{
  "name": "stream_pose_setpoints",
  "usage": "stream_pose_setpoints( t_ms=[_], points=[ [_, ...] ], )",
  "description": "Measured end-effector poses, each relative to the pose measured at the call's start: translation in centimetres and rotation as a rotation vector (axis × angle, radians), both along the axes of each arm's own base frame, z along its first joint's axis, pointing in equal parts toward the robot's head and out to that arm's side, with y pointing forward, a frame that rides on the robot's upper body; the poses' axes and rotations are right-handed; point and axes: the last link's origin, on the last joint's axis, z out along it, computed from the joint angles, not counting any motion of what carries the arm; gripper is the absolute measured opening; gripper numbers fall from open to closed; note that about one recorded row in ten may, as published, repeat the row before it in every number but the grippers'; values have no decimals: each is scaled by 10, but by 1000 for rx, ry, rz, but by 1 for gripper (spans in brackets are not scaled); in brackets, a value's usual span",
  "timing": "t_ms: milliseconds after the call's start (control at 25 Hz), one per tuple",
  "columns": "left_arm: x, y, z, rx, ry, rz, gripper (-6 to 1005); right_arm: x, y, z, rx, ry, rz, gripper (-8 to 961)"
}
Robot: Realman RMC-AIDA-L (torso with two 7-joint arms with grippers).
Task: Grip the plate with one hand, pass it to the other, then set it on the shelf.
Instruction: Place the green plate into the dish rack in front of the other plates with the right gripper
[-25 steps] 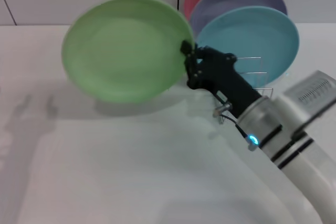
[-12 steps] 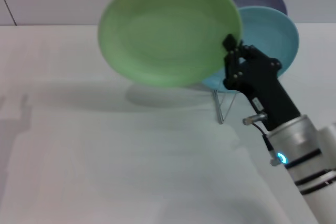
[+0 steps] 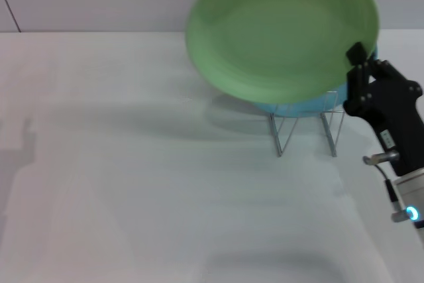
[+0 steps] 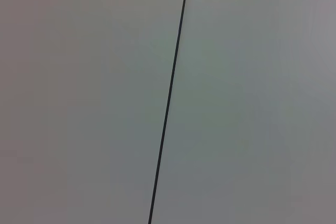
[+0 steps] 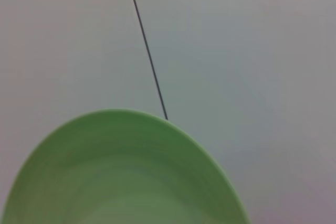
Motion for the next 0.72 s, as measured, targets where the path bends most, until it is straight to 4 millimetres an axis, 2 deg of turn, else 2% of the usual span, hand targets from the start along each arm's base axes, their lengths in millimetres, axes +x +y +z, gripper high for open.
stream_pose_setpoints(
  t_ms=[400,720],
  points=[
    [2,0,-1,6,-12,-5,492,16,7,25,-19,-38,35,30],
    [8,4,-4,6,-24,-20,491,37,16,49,-9,-124,48,30]
  ],
)
